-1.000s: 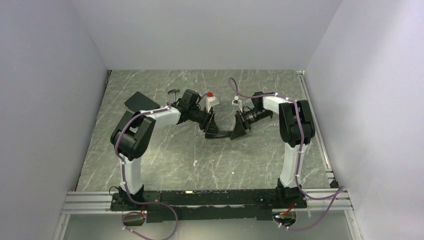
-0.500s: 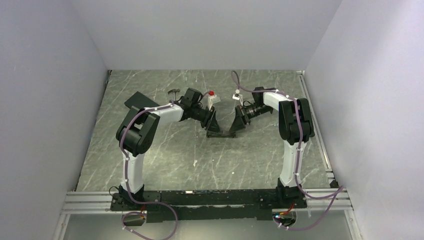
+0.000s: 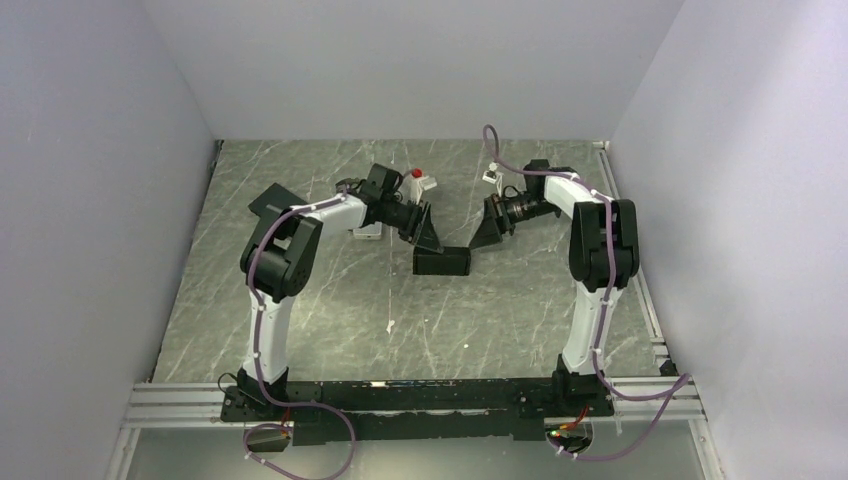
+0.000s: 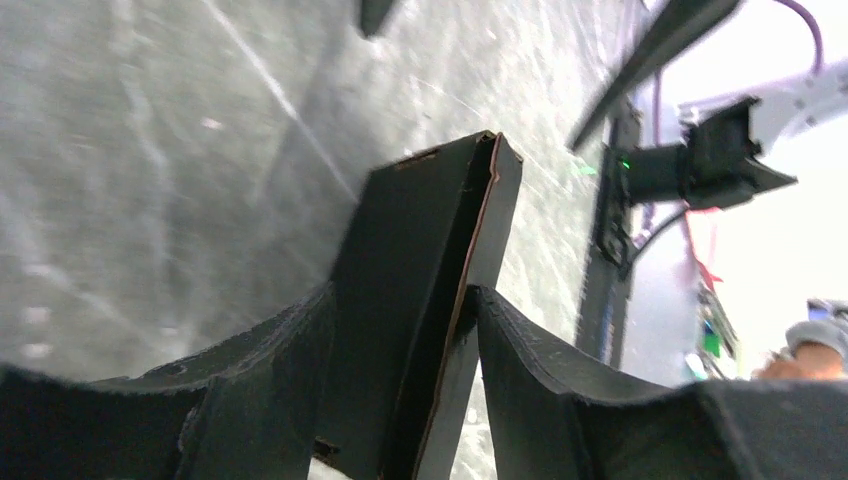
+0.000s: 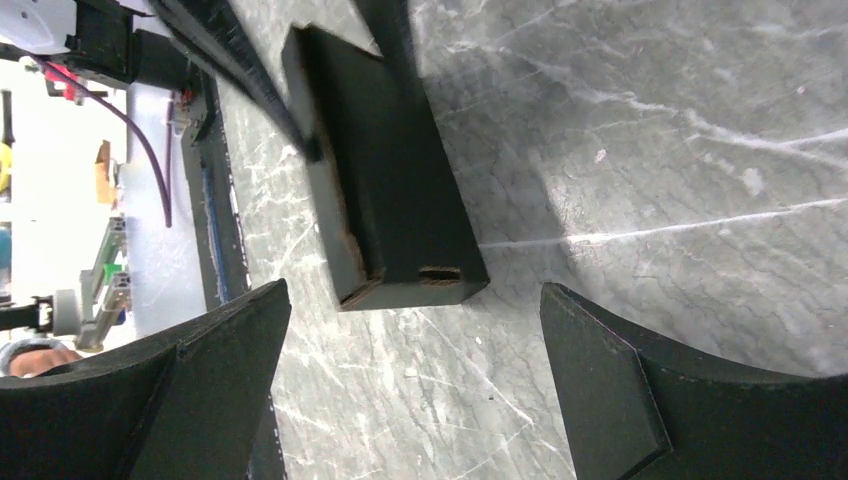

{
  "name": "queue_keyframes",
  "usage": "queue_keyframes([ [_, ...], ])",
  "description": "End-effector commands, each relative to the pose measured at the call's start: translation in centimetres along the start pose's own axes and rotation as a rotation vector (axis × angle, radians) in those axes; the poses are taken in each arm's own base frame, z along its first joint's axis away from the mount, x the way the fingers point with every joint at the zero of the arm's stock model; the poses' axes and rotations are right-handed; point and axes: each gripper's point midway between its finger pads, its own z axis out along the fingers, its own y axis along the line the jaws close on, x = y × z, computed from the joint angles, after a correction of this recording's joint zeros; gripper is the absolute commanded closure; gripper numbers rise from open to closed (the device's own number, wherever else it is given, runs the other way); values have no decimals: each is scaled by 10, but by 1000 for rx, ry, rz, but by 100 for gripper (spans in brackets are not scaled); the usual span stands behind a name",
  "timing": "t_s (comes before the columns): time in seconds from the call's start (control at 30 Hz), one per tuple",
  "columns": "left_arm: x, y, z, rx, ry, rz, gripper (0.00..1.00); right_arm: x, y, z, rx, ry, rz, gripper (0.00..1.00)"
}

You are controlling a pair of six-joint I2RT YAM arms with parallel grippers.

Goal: Fold the paper box
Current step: Close the paper box at the center of the board.

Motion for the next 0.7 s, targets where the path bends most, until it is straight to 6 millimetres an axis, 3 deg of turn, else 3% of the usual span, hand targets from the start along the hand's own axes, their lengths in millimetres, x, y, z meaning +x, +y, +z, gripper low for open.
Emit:
queue_keyframes([
  [0.0, -16, 55, -13, -202, -41, -54, 41, -22, 8, -17, 69, -38, -112, 0],
  [0.37, -77, 86, -45, -373, -185, 8, 33, -23, 3, -24, 146, -31, -167, 0],
  [0.53, -103, 81, -71, -488, -264, 71, 31, -24, 3, -24, 197, -29, -226, 0],
  [0.67, -106, 68, -81, -505, -289, 94, 32, -27, 8, -17, 215, -10, -299, 0],
])
